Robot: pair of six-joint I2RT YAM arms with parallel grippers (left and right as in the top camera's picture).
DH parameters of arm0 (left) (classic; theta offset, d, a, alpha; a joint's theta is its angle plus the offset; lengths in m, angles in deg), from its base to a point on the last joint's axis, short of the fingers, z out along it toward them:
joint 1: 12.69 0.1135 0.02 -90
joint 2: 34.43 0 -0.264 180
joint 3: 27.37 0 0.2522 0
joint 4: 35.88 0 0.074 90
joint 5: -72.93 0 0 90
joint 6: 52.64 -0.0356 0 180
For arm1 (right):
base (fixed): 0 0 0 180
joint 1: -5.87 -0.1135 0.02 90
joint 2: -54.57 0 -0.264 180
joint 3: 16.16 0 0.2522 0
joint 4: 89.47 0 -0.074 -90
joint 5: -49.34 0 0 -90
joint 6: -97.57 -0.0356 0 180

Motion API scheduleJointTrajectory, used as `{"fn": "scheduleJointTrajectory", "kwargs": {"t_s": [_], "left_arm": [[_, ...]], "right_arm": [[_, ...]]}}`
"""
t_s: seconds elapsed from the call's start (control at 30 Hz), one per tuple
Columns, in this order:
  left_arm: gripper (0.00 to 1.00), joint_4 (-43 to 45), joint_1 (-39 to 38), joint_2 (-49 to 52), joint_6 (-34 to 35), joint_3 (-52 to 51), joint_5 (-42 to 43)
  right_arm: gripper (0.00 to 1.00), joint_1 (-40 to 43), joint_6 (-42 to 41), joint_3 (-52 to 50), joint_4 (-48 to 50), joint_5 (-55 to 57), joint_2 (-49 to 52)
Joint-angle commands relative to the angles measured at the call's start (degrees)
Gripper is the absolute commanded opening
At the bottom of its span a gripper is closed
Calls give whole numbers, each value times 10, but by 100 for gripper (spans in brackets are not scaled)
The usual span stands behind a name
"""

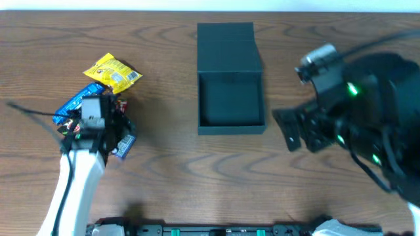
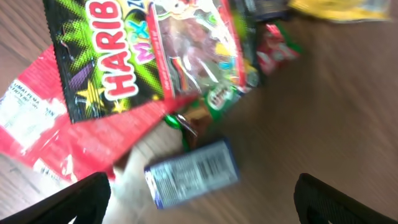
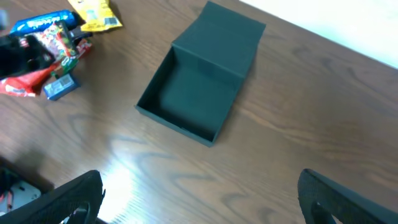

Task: Pack container
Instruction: 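Grasp the black Haribo Mix bag with the left gripper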

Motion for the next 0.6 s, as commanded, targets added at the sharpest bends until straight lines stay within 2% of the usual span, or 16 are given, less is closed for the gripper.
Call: {"fn": "scheduleJointTrajectory", "kwargs": {"t_s": [0.0,0.13,0.27,0.43,0.57], "left_arm": [[95,14,2,43,26,10,-56],[95,35,5,79,45,10,-101],[95,77,21,87,49,11,-104],[95,145,42,108,34,11,-77],[95,168,62,148,33,24,-46]], "right_arm": [[99,-3,36,-45,13,6,-42],[99,-3,54,-101,33,8,-69],[99,-3,54,-135,41,9,-69],[99,-3,66,-174,69,9,-67],[99,-3,70,-185,75,12,-63]]}}
